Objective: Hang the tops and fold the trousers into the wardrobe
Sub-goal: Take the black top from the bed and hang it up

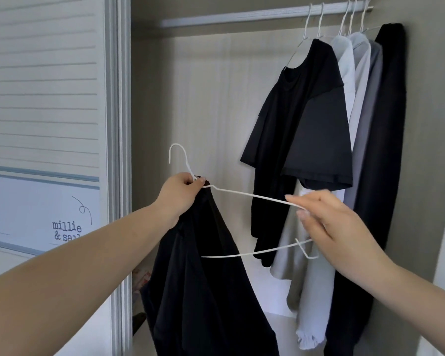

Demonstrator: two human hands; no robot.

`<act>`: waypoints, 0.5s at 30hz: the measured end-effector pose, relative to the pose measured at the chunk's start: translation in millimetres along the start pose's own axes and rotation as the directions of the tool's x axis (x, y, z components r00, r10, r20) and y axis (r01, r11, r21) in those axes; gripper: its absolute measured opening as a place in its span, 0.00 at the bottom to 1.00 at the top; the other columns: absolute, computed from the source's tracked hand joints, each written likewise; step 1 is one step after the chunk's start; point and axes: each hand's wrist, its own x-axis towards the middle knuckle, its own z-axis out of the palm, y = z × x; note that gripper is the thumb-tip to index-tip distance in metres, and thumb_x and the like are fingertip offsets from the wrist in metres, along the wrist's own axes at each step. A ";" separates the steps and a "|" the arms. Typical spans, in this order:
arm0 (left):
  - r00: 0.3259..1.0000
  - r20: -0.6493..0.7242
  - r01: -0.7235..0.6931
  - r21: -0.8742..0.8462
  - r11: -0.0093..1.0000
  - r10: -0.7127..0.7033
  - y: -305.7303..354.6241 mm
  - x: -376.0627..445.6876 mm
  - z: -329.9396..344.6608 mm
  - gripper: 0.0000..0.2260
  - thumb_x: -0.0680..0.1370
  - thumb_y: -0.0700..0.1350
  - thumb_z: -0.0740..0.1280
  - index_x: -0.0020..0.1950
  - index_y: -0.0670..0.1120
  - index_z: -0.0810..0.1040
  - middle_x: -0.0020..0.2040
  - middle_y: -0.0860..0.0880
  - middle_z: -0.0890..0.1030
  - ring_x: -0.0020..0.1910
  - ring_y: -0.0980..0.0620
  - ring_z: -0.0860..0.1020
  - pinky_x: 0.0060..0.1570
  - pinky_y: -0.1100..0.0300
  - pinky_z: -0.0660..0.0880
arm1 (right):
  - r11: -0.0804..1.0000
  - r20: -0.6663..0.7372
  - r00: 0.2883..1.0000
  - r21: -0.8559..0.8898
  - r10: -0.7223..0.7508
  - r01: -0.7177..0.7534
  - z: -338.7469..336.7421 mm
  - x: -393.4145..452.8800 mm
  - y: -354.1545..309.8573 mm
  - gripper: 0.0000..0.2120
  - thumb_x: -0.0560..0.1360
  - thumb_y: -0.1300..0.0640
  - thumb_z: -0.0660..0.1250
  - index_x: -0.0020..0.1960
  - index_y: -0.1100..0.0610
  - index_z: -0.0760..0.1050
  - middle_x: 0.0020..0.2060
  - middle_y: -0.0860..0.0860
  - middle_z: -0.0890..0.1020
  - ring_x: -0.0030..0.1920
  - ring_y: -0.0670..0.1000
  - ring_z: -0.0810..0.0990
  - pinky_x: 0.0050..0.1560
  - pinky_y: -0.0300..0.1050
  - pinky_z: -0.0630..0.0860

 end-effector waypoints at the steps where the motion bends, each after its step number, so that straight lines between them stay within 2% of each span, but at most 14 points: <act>1: 1.000 -0.007 -0.004 0.006 1.000 0.004 -0.9 -0.9 -0.3 0.17 0.78 0.51 0.65 0.50 0.36 0.76 0.42 0.45 0.79 0.42 0.47 0.76 0.45 0.54 0.73 | 0.980 -0.012 0.992 -0.156 -0.124 0.121 -1.3 -0.9 -3.8 0.17 0.77 0.52 0.58 0.64 0.52 0.75 0.53 0.43 0.77 0.50 0.39 0.73 0.52 0.32 0.71; 2: 1.000 -0.010 -0.005 0.009 1.000 0.005 -1.3 -2.2 -0.8 0.15 0.79 0.51 0.65 0.51 0.38 0.77 0.45 0.45 0.80 0.45 0.46 0.78 0.50 0.53 0.75 | 0.933 0.008 0.964 -0.249 -0.265 0.258 -1.7 -2.0 -10.4 0.19 0.76 0.53 0.59 0.64 0.55 0.75 0.57 0.49 0.77 0.54 0.43 0.73 0.55 0.39 0.72; 4: 1.000 -0.022 -0.016 0.020 1.000 0.016 -1.6 -5.1 -1.1 0.12 0.79 0.50 0.64 0.51 0.41 0.78 0.49 0.45 0.80 0.49 0.46 0.78 0.52 0.53 0.75 | 0.828 0.117 0.876 -0.291 -0.467 0.480 4.8 -9.8 -26.0 0.18 0.74 0.56 0.61 0.62 0.58 0.76 0.58 0.54 0.78 0.57 0.51 0.76 0.57 0.46 0.73; 5: 0.999 -0.028 -0.025 0.036 0.999 0.026 -1.0 -7.4 -1.4 0.12 0.79 0.50 0.63 0.52 0.42 0.78 0.49 0.45 0.80 0.49 0.47 0.78 0.51 0.55 0.74 | 0.802 0.222 0.844 -0.267 -0.488 0.534 11.7 -16.4 -37.8 0.17 0.74 0.55 0.61 0.61 0.56 0.76 0.57 0.52 0.80 0.55 0.51 0.78 0.55 0.47 0.75; 6: 0.999 -0.026 -0.038 0.054 0.998 0.040 -0.2 -10.4 -1.6 0.11 0.80 0.49 0.63 0.53 0.42 0.78 0.50 0.47 0.80 0.49 0.48 0.77 0.49 0.58 0.73 | 0.814 0.367 0.817 -0.215 -0.445 0.540 20.3 -22.1 -51.7 0.17 0.75 0.51 0.60 0.62 0.54 0.75 0.56 0.49 0.80 0.54 0.50 0.79 0.52 0.47 0.77; 7: 0.999 -0.016 -0.049 0.067 0.997 0.050 0.6 -12.8 -1.2 0.11 0.80 0.49 0.62 0.53 0.43 0.78 0.50 0.47 0.79 0.49 0.49 0.77 0.47 0.60 0.72 | 0.863 0.511 0.790 -0.164 -0.339 0.477 29.5 -26.2 -65.5 0.19 0.76 0.48 0.58 0.65 0.52 0.72 0.60 0.48 0.77 0.56 0.49 0.78 0.53 0.48 0.77; 8: 0.998 -0.004 -0.063 0.074 0.995 0.063 1.2 -15.6 -1.0 0.11 0.80 0.49 0.62 0.54 0.43 0.77 0.51 0.47 0.79 0.49 0.50 0.76 0.45 0.61 0.71 | 0.913 0.652 0.728 -0.135 -0.212 0.386 42.3 -31.8 -73.6 0.23 0.78 0.45 0.57 0.70 0.52 0.67 0.67 0.47 0.71 0.62 0.50 0.75 0.58 0.49 0.75; 9: 0.997 0.005 -0.075 0.086 0.993 0.075 2.4 -19.1 -1.2 0.11 0.80 0.49 0.61 0.54 0.43 0.77 0.51 0.46 0.79 0.48 0.49 0.76 0.44 0.61 0.71 | 0.952 0.783 0.618 -0.135 -0.067 0.274 58.5 -37.8 -77.7 0.28 0.78 0.43 0.57 0.75 0.53 0.59 0.74 0.47 0.61 0.67 0.52 0.70 0.63 0.50 0.70; 10: 0.996 0.013 -0.090 0.101 0.991 0.089 3.4 -21.9 -1.7 0.12 0.80 0.49 0.61 0.53 0.42 0.77 0.51 0.44 0.79 0.47 0.49 0.76 0.44 0.60 0.71 | 0.966 0.853 0.521 -0.146 0.014 0.212 77.4 -41.2 -80.1 0.33 0.78 0.42 0.58 0.77 0.54 0.52 0.76 0.47 0.53 0.70 0.54 0.66 0.66 0.51 0.68; 11: 0.995 0.018 -0.100 0.117 0.988 0.099 4.4 -24.5 -2.9 0.12 0.80 0.49 0.61 0.53 0.41 0.77 0.51 0.43 0.79 0.47 0.47 0.76 0.45 0.59 0.72 | 0.974 0.875 0.481 -0.150 0.050 0.171 95.4 -43.5 -80.5 0.36 0.78 0.42 0.59 0.77 0.54 0.47 0.77 0.48 0.49 0.71 0.56 0.64 0.67 0.52 0.67; 13: 0.993 0.012 -0.116 0.140 0.983 0.116 6.0 -29.4 -8.3 0.13 0.80 0.49 0.61 0.53 0.40 0.76 0.49 0.43 0.79 0.47 0.46 0.76 0.46 0.57 0.72 | 0.989 0.867 0.492 -0.133 0.084 0.066 129.1 -45.4 -79.1 0.40 0.77 0.41 0.60 0.78 0.53 0.41 0.78 0.50 0.46 0.72 0.57 0.63 0.68 0.52 0.66; 15: 0.992 -0.003 -0.126 0.144 0.982 0.128 7.7 -33.5 -16.4 0.13 0.81 0.49 0.61 0.52 0.39 0.76 0.47 0.44 0.78 0.44 0.49 0.74 0.43 0.59 0.70 | 0.993 0.848 0.519 -0.120 0.106 -0.008 156.3 -45.8 -79.1 0.42 0.76 0.42 0.62 0.77 0.49 0.38 0.78 0.51 0.47 0.70 0.59 0.66 0.66 0.53 0.69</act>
